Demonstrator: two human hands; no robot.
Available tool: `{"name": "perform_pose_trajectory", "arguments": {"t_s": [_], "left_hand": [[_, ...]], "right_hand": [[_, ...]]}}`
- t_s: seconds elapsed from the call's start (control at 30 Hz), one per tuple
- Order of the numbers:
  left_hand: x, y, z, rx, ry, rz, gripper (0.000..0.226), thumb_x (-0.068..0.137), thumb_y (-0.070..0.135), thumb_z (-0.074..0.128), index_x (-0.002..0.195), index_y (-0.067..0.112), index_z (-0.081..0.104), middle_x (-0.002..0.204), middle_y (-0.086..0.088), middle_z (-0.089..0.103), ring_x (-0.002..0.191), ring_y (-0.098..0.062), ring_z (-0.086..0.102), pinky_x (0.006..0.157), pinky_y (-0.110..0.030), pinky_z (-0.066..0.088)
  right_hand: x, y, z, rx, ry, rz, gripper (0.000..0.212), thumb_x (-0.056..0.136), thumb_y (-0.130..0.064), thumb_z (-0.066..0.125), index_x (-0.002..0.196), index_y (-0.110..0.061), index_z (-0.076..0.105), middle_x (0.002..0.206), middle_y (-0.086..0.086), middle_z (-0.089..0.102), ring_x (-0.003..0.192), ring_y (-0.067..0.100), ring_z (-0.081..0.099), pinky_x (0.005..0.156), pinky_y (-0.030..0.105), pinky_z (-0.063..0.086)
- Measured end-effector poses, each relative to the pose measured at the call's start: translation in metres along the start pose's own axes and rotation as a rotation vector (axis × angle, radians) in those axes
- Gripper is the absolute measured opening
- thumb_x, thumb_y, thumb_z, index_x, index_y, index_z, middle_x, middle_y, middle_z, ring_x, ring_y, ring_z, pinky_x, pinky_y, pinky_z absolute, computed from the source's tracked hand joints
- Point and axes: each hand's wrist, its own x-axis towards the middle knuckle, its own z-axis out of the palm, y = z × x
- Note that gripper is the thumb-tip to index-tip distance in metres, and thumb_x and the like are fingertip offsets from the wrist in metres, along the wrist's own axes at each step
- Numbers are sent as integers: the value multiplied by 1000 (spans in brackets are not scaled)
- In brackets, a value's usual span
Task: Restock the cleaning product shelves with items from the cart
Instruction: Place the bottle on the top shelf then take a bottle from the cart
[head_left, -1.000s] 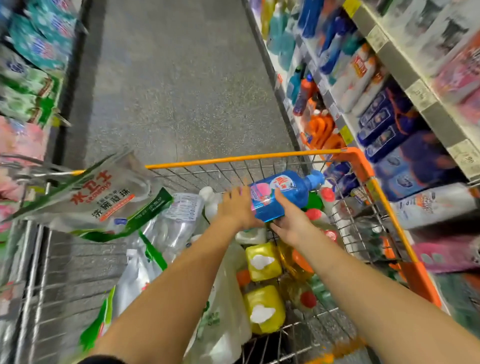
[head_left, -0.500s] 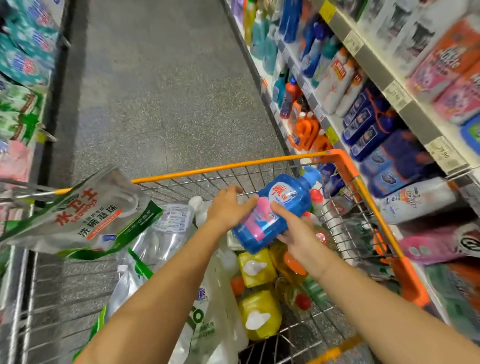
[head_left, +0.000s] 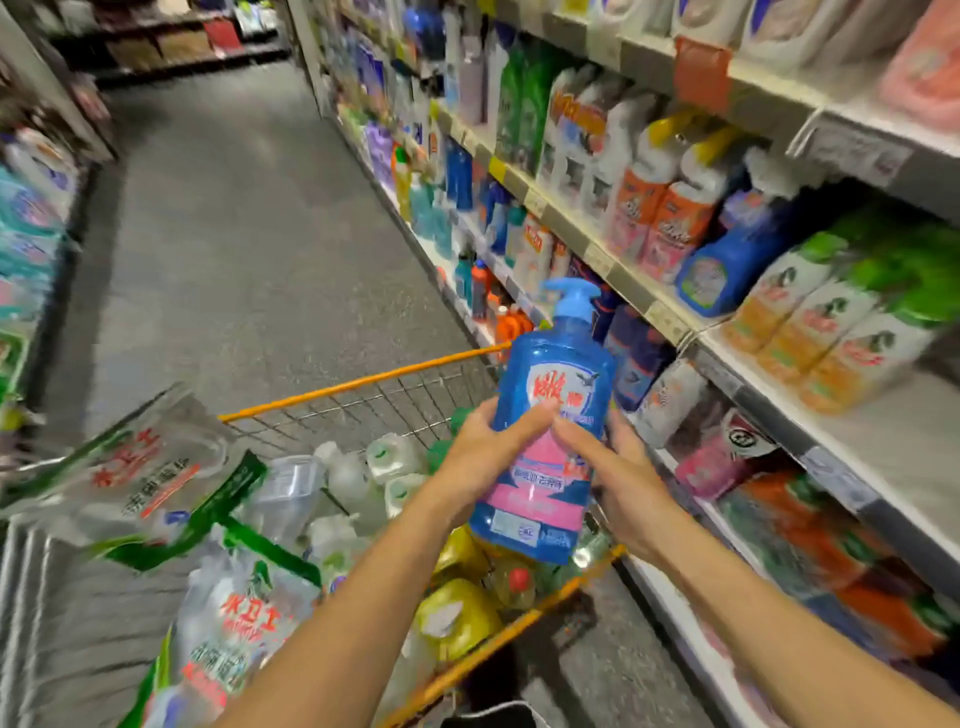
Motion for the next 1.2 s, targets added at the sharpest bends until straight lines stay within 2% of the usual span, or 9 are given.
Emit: {"name": "perform_pose_trajectory", "arguments": {"t_s": [0.1, 0.17, 0.27, 0.4, 0.53, 0.7, 0.9, 1.1, 1.2], "left_hand": [[-46, 10, 39, 28, -12, 97, 32, 82, 32, 74, 108, 16, 63, 96, -4, 73, 76, -15, 70, 70, -29, 57], [-80, 14, 67, 35, -46, 156, 15, 86, 28, 68, 99, 20, 64, 86, 4, 72, 70, -8, 68, 64, -23, 54], [-123, 19, 109, 70, -122, 249, 5, 87, 26, 66, 90, 23, 64, 80, 9, 71, 69, -5, 66, 66, -20, 53], [-170, 24, 171, 94, -290, 322, 4, 88, 24, 65, 90, 21, 65, 77, 10, 70, 68, -2, 65, 64, -18, 50], [-213, 23, 233, 126, -511, 317, 18, 88, 25, 65, 104, 15, 65, 92, 2, 72, 77, -7, 69, 66, -18, 53], [-272, 15, 298, 140, -719, 344, 5, 87, 23, 67, 91, 23, 64, 77, 11, 72, 69, -1, 68, 60, -16, 52], [-342, -4, 347, 106, -907, 368, 30, 74, 38, 70, 98, 20, 64, 90, 4, 73, 77, -7, 70, 63, -20, 54], [-391, -22, 409, 186, -1000, 322, 62, 59, 54, 85, 102, 16, 64, 96, -3, 74, 82, -16, 72, 68, -30, 56], [-408, -25, 455, 207, -1033, 347, 66, 60, 58, 82, 107, 15, 63, 100, -4, 73, 85, -18, 72, 71, -32, 58]], "right_hand": [[-57, -22, -21, 26, 8, -86, 69, 69, -33, 82, 129, -20, 52, 119, 4, 69, 99, 20, 70, 75, 32, 57], [-97, -37, -39, 23, 20, -145, 65, 69, -27, 76, 129, -20, 52, 118, 5, 69, 98, 20, 70, 76, 33, 57], [-155, -56, -64, -5, 91, -232, 65, 72, -30, 84, 128, -23, 52, 120, 4, 68, 104, 23, 68, 83, 39, 56], [-233, -77, -102, -20, 262, -352, 62, 73, -30, 81, 127, -19, 54, 122, 6, 67, 108, 25, 66, 86, 43, 56], [-311, -92, -139, -36, 440, -435, 60, 72, -30, 77, 126, -18, 54, 121, 6, 67, 105, 27, 68, 87, 47, 56], [-407, -102, -165, -73, 696, -539, 53, 71, -25, 81, 118, -17, 58, 114, 5, 70, 101, 20, 69, 82, 36, 57], [-501, -101, -180, -59, 859, -603, 73, 56, -38, 82, 121, -15, 57, 116, 6, 69, 106, 23, 66, 85, 38, 56], [-570, -99, -221, -19, 935, -655, 82, 60, -37, 84, 133, -30, 46, 122, 4, 66, 110, 25, 65, 80, 40, 57], [-596, -112, -258, -39, 956, -666, 74, 68, -32, 78, 134, -29, 46, 119, 4, 68, 109, 27, 66, 73, 35, 57]]}}
